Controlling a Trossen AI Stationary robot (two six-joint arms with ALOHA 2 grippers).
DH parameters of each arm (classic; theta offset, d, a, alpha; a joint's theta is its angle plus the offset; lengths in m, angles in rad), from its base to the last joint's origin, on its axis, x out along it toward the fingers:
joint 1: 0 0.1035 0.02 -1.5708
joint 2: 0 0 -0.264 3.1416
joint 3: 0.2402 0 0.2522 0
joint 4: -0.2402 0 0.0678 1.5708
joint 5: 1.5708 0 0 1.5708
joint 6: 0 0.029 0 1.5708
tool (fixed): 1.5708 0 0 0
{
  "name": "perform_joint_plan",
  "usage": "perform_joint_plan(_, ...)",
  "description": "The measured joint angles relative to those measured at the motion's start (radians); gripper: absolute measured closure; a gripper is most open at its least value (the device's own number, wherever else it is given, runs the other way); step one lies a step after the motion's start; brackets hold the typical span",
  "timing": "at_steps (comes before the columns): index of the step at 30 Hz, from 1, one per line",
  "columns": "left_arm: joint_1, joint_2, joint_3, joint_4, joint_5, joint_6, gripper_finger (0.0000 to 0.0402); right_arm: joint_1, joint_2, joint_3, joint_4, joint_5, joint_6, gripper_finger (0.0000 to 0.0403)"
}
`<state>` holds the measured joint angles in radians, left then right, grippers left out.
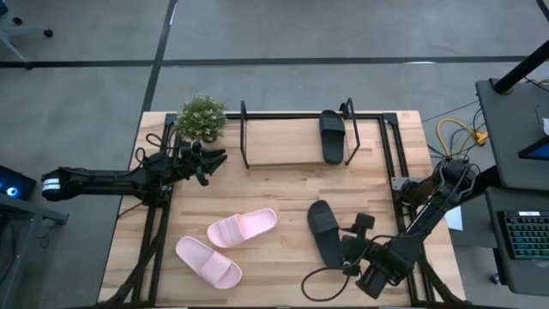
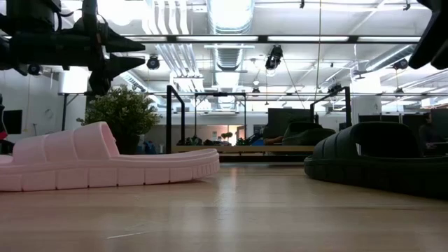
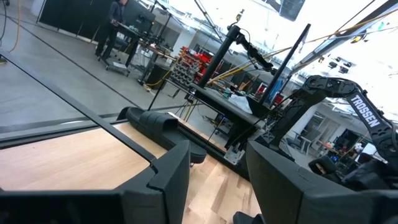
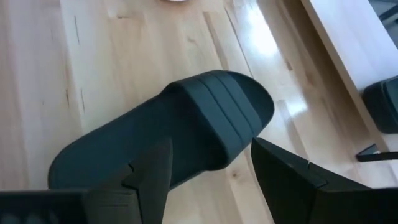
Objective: Pick and place slides into the shelf
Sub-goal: Put the black slipper on the shelf
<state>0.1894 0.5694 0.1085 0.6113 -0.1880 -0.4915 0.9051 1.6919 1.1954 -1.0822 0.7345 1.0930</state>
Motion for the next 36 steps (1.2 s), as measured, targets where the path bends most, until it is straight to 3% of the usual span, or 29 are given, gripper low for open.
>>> perform_joint_plan(9,0.0,0.0,0.0,0.0,0.0,-0.003,0.0258,0.0,-0.001,-0.022,0.107,-0.001,-0.184,0.0193)
perform_joint_plan(36,0.0,0.0,0.0,0.006,0.0,-0.026,0.0258,-0.061,0.032,-0.096,0.145,0.02,-0.287,0.0193)
